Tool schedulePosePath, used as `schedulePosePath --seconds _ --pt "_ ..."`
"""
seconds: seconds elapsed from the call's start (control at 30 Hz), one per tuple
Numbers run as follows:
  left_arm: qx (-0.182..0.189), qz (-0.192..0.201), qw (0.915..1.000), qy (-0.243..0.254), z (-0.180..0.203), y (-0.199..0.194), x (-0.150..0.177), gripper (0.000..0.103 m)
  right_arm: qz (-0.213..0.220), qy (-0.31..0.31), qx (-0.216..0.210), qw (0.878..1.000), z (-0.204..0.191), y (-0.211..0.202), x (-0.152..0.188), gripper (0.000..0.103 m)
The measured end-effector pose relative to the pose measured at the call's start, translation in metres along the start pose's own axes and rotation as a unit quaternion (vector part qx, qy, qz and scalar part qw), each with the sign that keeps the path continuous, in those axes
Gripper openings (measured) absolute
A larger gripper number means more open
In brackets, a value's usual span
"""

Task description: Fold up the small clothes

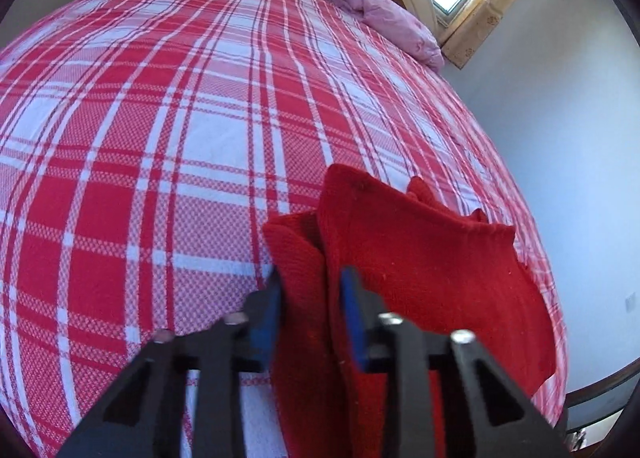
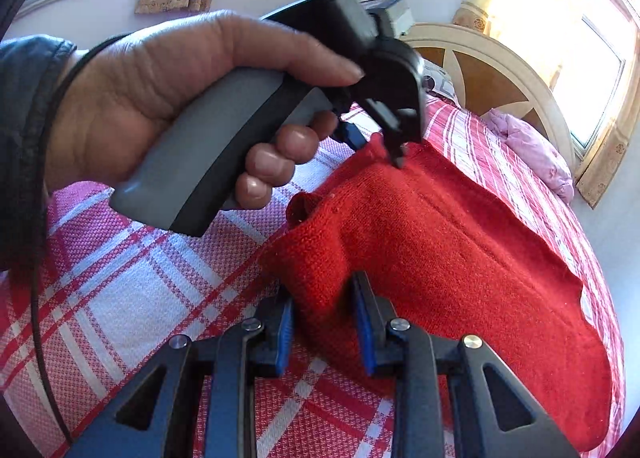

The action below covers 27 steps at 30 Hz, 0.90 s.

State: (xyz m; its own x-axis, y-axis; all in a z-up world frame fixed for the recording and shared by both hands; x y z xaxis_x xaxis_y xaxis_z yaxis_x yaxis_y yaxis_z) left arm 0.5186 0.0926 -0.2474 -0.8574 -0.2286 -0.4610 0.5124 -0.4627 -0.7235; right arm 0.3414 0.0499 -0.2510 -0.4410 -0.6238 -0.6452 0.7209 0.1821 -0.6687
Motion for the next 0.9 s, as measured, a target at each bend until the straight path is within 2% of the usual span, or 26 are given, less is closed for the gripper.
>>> schedulePosePath --seconds 0.03,0.2,0.37,0.57,0.67,0.73,0.9 --pt "0.002 -0.001 1.0 -0.007 -0.002 0.0 0.0 0.015 0.003 0.003 -0.002 1.0 0.001 -0.001 0.0 0.019" --pt "-0.01 0.002 0.9996 -0.027 -0.004 0.001 -0.003 0.015 0.009 0.022 -0.018 1.0 0.006 0.0 0.001 0.017" --pt "-0.02 0.009 0.9997 -0.009 0.001 0.001 -0.005 0.013 0.014 0.027 -0.022 0.999 0.006 0.0 0.001 0.013" --pt "-0.009 0.03 0.9994 -0.01 0.012 -0.015 -0.014 0.011 0.05 0.064 -0.037 0.996 0.021 -0.016 -0.002 0.012" --pt "0.008 0.04 0.9991 -0.014 0.026 -0.023 -0.02 0.011 0.066 0.121 -0.073 0.988 0.039 -0.03 -0.002 0.012" --pt "0.017 0.046 0.9988 -0.008 0.039 -0.027 -0.024 0.011 0.077 0.169 -0.1 0.978 0.056 -0.039 0.0 0.011" --pt "0.036 0.063 0.9973 0.012 0.078 -0.034 -0.034 0.011 0.11 0.217 -0.1 0.965 0.093 -0.063 0.006 0.011"
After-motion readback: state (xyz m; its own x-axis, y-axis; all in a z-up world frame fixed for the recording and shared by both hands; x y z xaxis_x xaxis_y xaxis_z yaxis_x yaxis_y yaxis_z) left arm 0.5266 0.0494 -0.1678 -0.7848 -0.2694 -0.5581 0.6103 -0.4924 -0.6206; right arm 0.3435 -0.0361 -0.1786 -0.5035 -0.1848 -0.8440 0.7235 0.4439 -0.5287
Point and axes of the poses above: each gripper's, at about its wrist camera, not at the fingertips, and y roughly the way its jaws point, z to its right, x to its underside, the point moved 8 cm from there along y, roughly the way its jaws point, and after that the axes turned 4 degrees about -y, right-handed, at the moved point
